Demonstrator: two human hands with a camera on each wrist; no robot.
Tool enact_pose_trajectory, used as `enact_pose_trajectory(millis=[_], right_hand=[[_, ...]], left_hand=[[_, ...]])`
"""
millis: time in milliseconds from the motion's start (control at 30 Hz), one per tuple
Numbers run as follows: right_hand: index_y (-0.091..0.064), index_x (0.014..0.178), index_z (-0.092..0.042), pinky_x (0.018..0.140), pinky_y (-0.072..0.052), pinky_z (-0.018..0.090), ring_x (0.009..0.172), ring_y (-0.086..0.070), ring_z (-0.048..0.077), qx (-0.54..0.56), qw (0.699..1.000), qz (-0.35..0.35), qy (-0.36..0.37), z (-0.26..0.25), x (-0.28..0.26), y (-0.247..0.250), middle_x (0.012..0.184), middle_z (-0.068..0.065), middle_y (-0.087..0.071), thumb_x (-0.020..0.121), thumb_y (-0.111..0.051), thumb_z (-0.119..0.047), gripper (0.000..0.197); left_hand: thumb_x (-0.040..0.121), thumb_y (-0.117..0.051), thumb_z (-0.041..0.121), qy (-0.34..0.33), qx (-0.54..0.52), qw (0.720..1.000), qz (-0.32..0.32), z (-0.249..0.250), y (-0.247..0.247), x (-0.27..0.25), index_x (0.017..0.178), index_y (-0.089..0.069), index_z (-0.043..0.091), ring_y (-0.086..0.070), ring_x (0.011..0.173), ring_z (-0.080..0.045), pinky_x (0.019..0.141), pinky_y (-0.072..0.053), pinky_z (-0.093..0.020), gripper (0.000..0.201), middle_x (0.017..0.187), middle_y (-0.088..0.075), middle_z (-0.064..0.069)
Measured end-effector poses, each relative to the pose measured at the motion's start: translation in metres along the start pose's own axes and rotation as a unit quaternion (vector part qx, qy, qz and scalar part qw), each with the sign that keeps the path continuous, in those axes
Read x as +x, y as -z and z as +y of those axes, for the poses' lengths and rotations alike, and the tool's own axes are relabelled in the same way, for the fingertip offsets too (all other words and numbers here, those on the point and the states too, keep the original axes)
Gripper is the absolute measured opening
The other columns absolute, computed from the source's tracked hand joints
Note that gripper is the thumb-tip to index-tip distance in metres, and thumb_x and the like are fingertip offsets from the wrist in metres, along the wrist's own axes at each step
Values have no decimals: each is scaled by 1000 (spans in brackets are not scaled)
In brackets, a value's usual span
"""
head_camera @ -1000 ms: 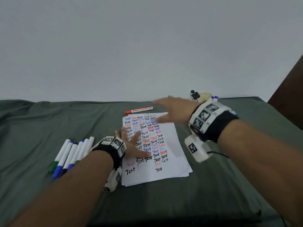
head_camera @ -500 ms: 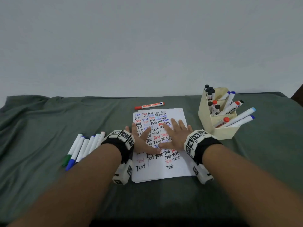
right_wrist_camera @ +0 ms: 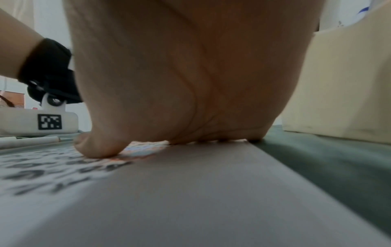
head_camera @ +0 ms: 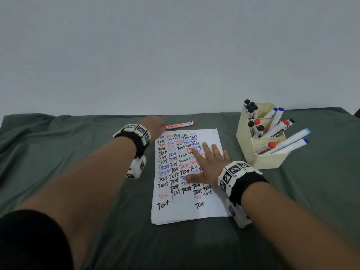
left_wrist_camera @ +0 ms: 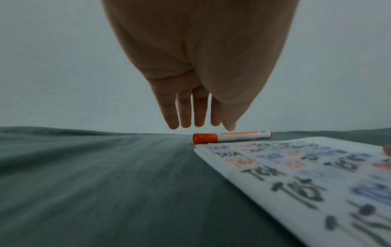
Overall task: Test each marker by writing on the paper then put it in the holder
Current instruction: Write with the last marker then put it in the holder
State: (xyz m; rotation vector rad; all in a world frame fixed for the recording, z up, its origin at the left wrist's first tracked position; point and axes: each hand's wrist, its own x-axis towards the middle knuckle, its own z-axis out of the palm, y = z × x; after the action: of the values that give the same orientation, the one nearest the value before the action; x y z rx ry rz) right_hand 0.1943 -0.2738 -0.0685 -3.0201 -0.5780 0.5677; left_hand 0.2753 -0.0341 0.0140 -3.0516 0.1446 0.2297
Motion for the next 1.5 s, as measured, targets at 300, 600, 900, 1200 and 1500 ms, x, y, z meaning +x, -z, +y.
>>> enact_pose_trajectory(millis=[300, 600, 900, 1200, 1500], right_hand=[[22, 157, -38, 122, 8, 62, 153, 27, 29, 45, 998, -33, 0, 0, -3, 12, 166, -1, 32, 73, -42, -96, 121], [41, 146, -37, 111, 10, 79, 152, 29, 35, 15, 974, 228, -2, -4, -10, 32, 162, 1, 38, 95, -54, -62, 112], [-48, 125, -34, 111, -1, 79, 115, -54, 26, 3, 974, 225, 23, -9, -15, 40, 99, -7, -66, 107, -43, -34, 19], [-48, 110, -24, 65, -41, 36, 84, -49, 23, 14, 971, 231, 64, -9, -12, 42, 91, -2, -59, 107, -44, -35, 13], [-44, 113, -22, 63, -39, 35, 77, -49, 22, 15, 975, 219, 39, -6, -11, 40, 85, -5, -51, 108, -38, -40, 20]], left_hand=[[101, -53, 30, -20, -21, 998, 53, -5, -33, 35, 93, -68, 13, -63, 76, -14, 69, -52, -27, 24, 88, -67, 0], [103, -47, 32, -168, -80, 973, 138, 14, -36, -13, 84, -58, 28, -54, 70, -7, 61, -34, -20, 22, 79, -58, 12], [105, -35, 31, -239, -150, 953, 110, 35, -44, -63, 89, -46, 21, -49, 69, -17, 65, -42, -35, 22, 78, -50, 5], [72, -66, 76, -86, -209, 973, 53, 10, -33, -64, 136, -40, 49, -60, 83, -3, 76, -47, -28, 74, 109, -68, 14], [101, -48, 21, 68, -191, 977, 66, -53, -42, -79, 129, -38, 11, -63, 84, -30, 76, -47, -35, 32, 106, -66, -15]])
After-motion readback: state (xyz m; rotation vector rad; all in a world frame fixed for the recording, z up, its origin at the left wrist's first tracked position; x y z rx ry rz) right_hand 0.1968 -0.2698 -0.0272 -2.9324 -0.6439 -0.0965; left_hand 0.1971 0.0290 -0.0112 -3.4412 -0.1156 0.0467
